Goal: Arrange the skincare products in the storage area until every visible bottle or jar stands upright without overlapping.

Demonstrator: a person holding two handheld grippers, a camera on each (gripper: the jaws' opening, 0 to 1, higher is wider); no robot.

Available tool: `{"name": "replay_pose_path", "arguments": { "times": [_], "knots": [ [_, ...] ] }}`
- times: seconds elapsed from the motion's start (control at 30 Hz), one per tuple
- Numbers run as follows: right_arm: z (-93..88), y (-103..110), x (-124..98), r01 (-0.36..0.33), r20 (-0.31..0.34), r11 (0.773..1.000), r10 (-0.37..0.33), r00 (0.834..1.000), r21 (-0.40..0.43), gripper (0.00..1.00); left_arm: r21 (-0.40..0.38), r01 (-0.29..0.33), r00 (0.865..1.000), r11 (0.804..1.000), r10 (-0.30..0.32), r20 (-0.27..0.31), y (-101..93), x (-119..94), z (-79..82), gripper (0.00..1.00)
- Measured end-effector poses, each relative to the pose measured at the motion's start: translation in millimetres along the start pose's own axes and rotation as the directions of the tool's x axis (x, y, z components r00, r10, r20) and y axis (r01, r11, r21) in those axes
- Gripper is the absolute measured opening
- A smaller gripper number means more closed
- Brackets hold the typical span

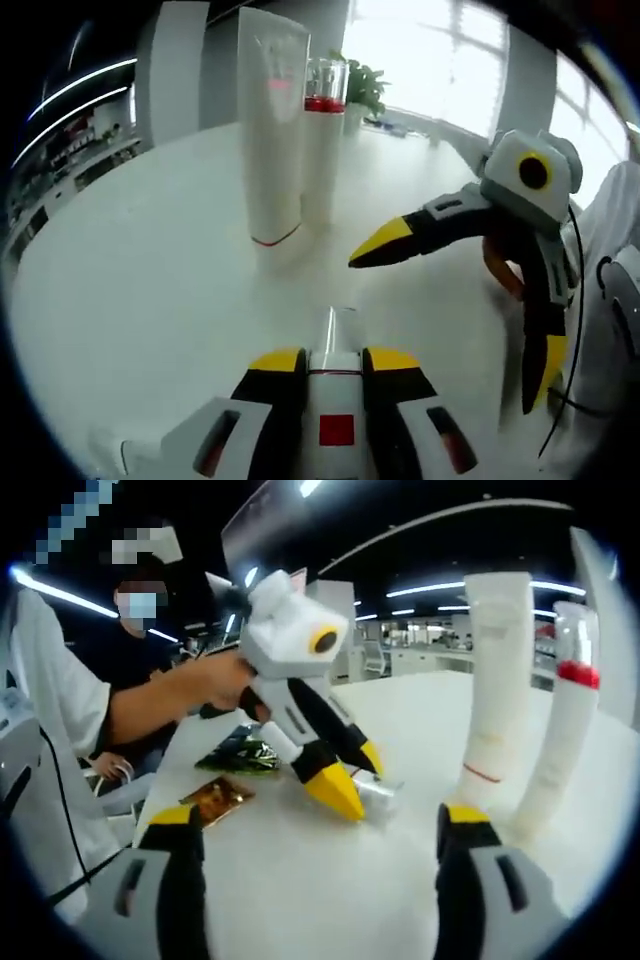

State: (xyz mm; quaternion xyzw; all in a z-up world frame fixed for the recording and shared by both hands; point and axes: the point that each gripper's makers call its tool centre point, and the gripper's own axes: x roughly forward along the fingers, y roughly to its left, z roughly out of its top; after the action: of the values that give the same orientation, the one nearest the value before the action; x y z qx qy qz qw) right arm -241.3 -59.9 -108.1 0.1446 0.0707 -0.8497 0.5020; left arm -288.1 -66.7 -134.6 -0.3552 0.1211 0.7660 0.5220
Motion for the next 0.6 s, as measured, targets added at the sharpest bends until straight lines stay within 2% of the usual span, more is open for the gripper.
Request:
{"name": "replay_pose_path", "arguments": {
  "times": [0.13,0.27,0.47,0.53,0.6],
  "knots": [
    [1.6,-4,0,0.011,0.002,1.000,-0.011,1.000,0.004,0.97,-0.005,-0.019,0.999,1.000,0.019,0.042,2.8,-8,8.4,0.22],
    [2.2,-2,4,0.005,0.005,1.000,-0.005,1.000,0.019,0.96,-0.015,-0.035,0.993,0.999,0.036,0.115,2.0,-22,19.4,0.22],
    [5.4,3,13,-0.003,0.002,1.000,0.003,1.000,0.017,0.95,-0.032,-0.076,0.972,0.997,0.082,0.220,2.7,-41,29.6,0.22],
    [8.3,3,14,0.001,0.007,1.000,-0.002,1.000,0.017,0.94,-0.036,-0.078,0.968,0.996,0.085,0.237,1.9,-45,31.0,0.22],
    [11.1,4,16,0.003,0.011,1.000,-0.004,1.000,0.020,0.93,-0.042,-0.088,0.956,0.995,0.096,0.276,0.9,-51,34.8,0.22]
  ]
}}
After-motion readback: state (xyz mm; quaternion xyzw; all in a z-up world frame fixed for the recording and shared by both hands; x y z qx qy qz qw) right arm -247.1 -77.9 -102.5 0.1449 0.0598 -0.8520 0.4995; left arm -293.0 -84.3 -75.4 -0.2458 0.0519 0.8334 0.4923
